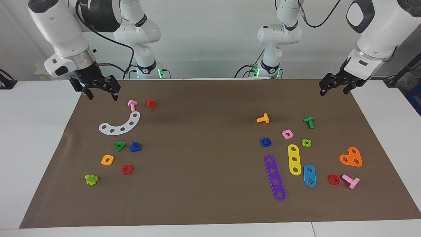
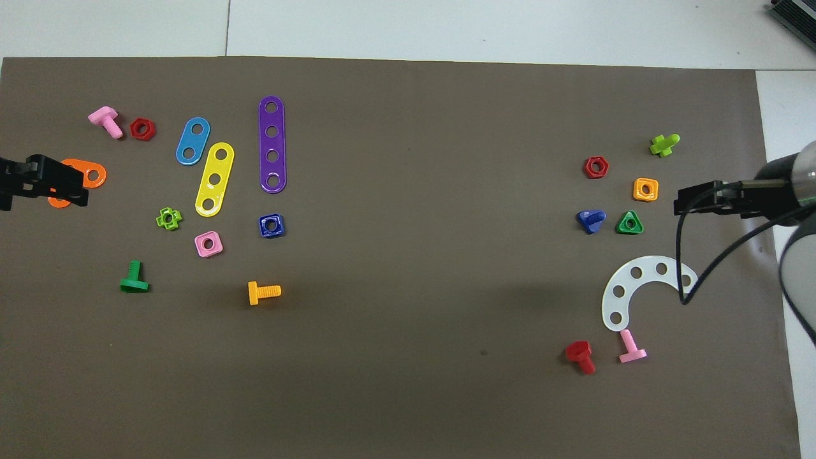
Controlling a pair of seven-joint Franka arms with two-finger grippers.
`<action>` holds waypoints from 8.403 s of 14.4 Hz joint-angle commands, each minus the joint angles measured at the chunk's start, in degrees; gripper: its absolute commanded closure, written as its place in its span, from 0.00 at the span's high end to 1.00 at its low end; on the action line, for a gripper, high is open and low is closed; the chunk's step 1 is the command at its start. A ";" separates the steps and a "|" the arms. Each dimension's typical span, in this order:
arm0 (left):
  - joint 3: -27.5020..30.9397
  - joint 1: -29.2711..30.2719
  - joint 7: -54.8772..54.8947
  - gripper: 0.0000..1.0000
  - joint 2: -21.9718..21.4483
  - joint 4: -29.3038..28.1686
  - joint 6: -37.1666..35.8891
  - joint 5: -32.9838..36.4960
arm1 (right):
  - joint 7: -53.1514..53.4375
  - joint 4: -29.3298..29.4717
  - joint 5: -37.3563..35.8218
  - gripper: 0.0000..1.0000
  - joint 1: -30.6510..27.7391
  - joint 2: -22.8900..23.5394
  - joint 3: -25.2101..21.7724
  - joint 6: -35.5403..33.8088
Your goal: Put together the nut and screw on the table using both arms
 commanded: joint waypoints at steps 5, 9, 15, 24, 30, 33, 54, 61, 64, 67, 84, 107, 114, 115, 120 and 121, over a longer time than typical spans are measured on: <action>-0.05 0.38 0.24 1.00 -1.91 -2.35 0.98 -0.87 | -18.41 -12.76 3.39 1.00 2.16 12.26 0.15 29.41; -0.05 0.38 0.15 1.00 -1.91 -2.35 0.98 -0.87 | -21.41 -19.01 5.23 0.96 2.07 13.49 0.15 36.09; -0.05 -0.33 0.06 1.00 -1.91 -2.52 1.16 -0.87 | -27.66 -20.78 5.32 0.32 1.46 14.46 0.15 37.96; -0.23 -0.68 0.06 1.00 -7.26 -14.28 8.52 -0.52 | -25.48 -21.04 5.50 0.00 1.45 14.64 0.15 38.75; -0.75 -4.53 -7.04 0.86 -5.97 -22.03 18.45 -0.96 | -16.97 -10.62 5.68 0.00 2.42 13.06 0.15 26.39; -0.84 -7.71 -10.48 0.87 -0.52 -22.12 24.25 -1.31 | -8.10 1.16 4.63 0.00 5.92 14.19 0.15 15.23; -0.75 -15.00 -18.22 0.77 13.04 -32.14 50.02 -4.12 | 39.22 16.41 4.44 0.00 36.08 37.93 0.15 35.50; -0.67 -15.62 -18.13 0.34 12.95 -31.97 48.53 -4.04 | 39.75 12.89 5.06 0.47 36.87 37.49 0.42 38.48; -0.58 -15.62 -17.95 0.13 13.03 -31.44 48.35 -3.69 | 39.93 13.41 4.18 1.00 36.96 37.05 0.15 38.14; -0.66 -15.45 -17.95 0.09 13.47 -28.91 48.27 -3.42 | 39.14 12.18 4.01 1.00 33.90 30.31 -1.25 34.82; -0.75 -28.80 -36.05 0.07 19.27 -12.01 35.70 -5.53 | 4.35 11.30 3.74 1.00 0.77 5.77 -1.43 -11.95; -0.58 -29.16 -36.50 0.06 21.65 -13.77 42.73 -5.88 | -0.86 6.99 -3.82 1.00 -1.71 -2.50 -0.64 -11.96; -0.58 -29.42 -36.58 0.42 21.56 -15.44 44.22 -5.62 | 2.22 6.56 -0.92 1.00 -2.24 -2.76 -0.73 -12.67; -0.49 -29.51 -36.76 0.56 21.56 -15.44 44.22 -5.70 | 2.22 6.55 -0.92 1.00 -2.24 -2.76 -0.73 -12.67; -0.40 -29.42 -36.67 1.00 21.56 -14.66 43.53 -5.62 | 2.22 6.20 -0.83 1.00 -2.24 -3.03 -0.73 -12.49; -0.23 -29.07 -36.59 1.00 21.56 -13.35 42.22 -5.53 | 2.22 6.12 -0.83 1.00 -1.89 -3.12 -0.73 -12.58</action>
